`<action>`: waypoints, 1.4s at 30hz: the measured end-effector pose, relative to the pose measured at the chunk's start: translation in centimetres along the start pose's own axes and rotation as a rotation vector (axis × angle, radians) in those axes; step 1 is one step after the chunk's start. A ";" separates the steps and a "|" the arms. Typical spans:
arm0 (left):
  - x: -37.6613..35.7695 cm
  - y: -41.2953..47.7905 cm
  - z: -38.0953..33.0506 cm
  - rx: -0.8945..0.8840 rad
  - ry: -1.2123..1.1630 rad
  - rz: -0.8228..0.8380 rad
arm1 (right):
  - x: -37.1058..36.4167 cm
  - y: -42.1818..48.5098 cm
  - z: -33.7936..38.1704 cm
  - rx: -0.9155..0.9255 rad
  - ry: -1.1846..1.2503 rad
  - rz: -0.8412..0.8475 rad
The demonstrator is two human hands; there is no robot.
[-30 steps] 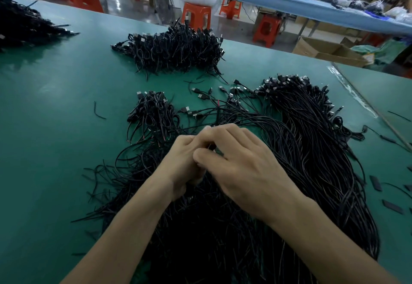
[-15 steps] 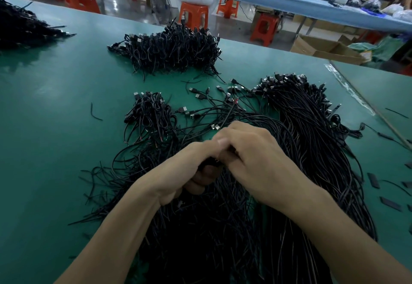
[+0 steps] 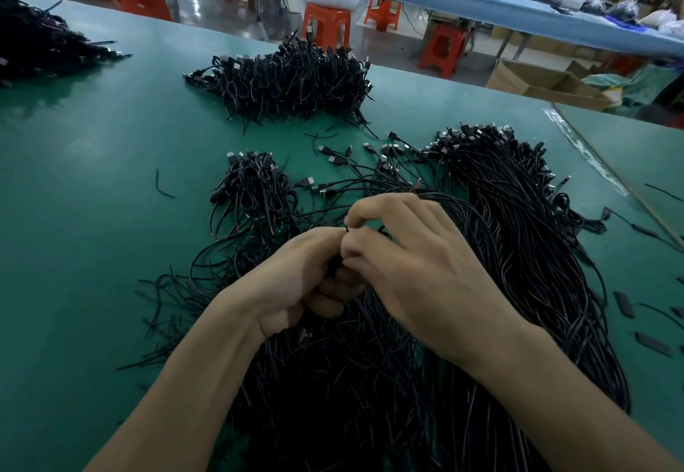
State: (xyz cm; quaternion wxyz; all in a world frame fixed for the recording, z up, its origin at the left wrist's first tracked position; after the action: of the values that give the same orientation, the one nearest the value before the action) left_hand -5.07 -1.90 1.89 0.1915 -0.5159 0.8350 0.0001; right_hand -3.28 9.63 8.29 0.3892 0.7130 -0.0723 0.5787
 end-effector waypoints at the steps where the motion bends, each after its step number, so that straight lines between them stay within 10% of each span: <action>1: 0.0 -0.1 -0.1 -0.002 -0.003 -0.001 | 0.0 0.1 -0.2 -0.004 0.043 0.036; 13: -0.3 -0.3 0.9 0.117 -0.032 0.067 | 0.3 0.6 -2.0 -0.250 0.447 0.355; 36: -0.3 -0.4 1.0 0.005 0.457 0.085 | 0.6 0.4 0.5 -0.047 0.105 0.402; 42: -0.4 0.7 0.8 -0.039 -0.030 -0.059 | -0.2 0.0 -1.3 -0.284 0.248 0.185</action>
State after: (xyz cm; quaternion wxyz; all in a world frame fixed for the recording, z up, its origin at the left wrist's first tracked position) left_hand -5.29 -1.07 1.12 0.1939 -0.5438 0.8163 0.0187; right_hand -4.37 10.40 8.19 0.4369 0.5646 -0.1701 0.6793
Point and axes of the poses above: each hand's wrist, its own y-axis towards the middle knuckle, its own x-axis out of the back of the hand, z = x × y, the point moved 4 cm from there along y, towards the middle knuckle, and after that the axes turned 1 degree about -y, right-handed, at the moved point
